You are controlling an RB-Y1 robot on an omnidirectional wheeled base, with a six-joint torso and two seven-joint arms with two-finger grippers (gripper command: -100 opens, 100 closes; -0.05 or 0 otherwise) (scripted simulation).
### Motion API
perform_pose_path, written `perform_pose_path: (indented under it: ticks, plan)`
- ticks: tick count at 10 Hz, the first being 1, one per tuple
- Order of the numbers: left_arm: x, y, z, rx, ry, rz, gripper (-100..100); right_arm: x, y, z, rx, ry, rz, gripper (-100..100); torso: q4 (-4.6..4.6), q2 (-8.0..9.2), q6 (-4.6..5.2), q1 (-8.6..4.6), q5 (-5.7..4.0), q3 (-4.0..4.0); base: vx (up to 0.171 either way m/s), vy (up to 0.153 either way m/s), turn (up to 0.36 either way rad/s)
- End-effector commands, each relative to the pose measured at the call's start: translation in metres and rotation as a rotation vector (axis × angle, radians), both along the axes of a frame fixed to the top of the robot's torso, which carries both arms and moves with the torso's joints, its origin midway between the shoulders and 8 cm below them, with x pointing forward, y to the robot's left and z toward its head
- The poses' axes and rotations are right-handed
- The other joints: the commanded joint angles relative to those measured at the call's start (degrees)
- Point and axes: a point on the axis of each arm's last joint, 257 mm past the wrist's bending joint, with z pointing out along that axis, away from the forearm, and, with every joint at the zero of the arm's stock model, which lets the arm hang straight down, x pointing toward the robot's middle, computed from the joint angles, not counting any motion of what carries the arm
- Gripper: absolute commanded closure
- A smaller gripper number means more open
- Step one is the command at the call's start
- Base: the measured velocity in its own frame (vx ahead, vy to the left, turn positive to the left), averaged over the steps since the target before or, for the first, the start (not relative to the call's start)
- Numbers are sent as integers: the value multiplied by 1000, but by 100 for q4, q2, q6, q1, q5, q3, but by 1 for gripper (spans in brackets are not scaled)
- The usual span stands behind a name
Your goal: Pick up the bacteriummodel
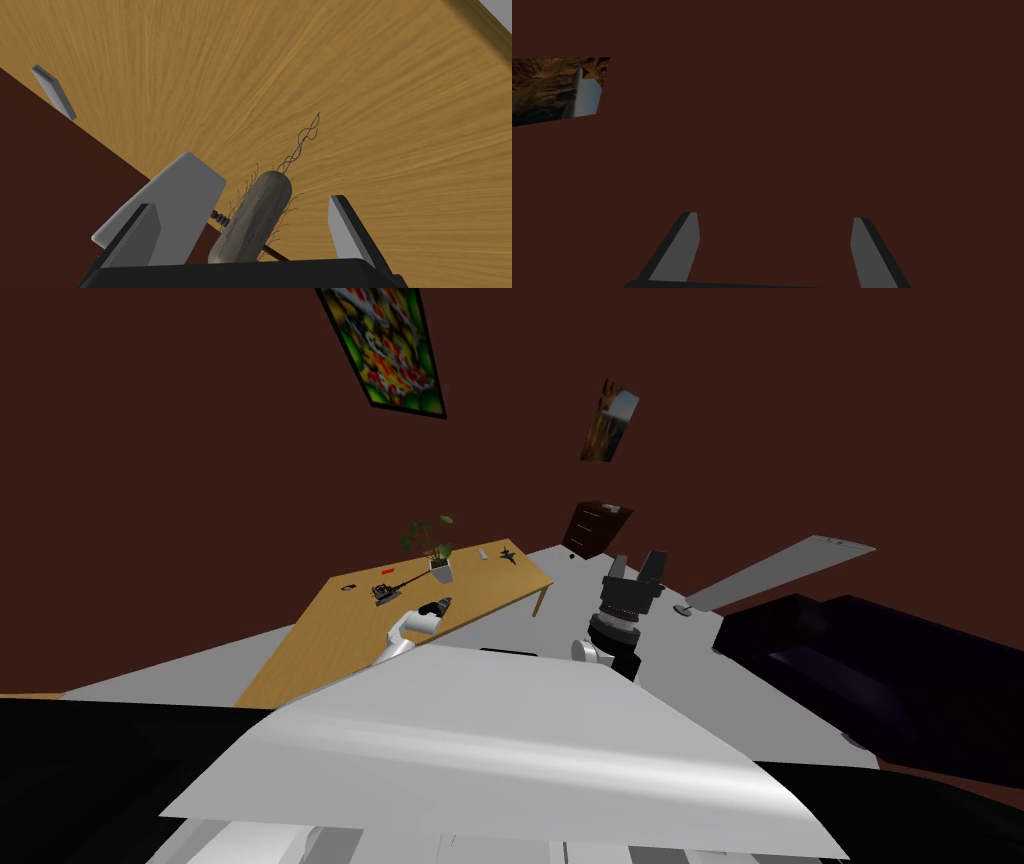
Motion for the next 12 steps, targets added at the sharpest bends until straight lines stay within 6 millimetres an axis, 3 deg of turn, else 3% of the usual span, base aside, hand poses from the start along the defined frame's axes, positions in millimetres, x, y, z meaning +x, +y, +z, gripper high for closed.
perform_pose_path:
  ticks: [1,2,6,7,11,12]
  plan:
    - [0,0,0,0,0,0,0,0,0,0,0,0,0,0,0,0,0,0,0,0,0,0,0]
    - [0,1,-7,0,0,3,-100,0,0,0,0,0,0,0,0,1,0,-1,0,1,24,9,-23]
    - [-1,3,-14,0,1,7,-100,0,0,0,0,0,0,0,-3,-15,0,6,1,-8,34,16,-16]
    - [-1,3,-14,0,0,7,100,0,0,0,0,0,0,0,-2,-8,0,3,1,-5,1,2,13]
    - [-1,3,-15,0,1,8,100,0,0,0,0,0,0,0,2,2,3,-1,0,2,0,0,0]
    - [-1,3,-15,0,2,9,0,0,0,0,0,0,0,0,3,3,4,-1,0,3,0,0,0]
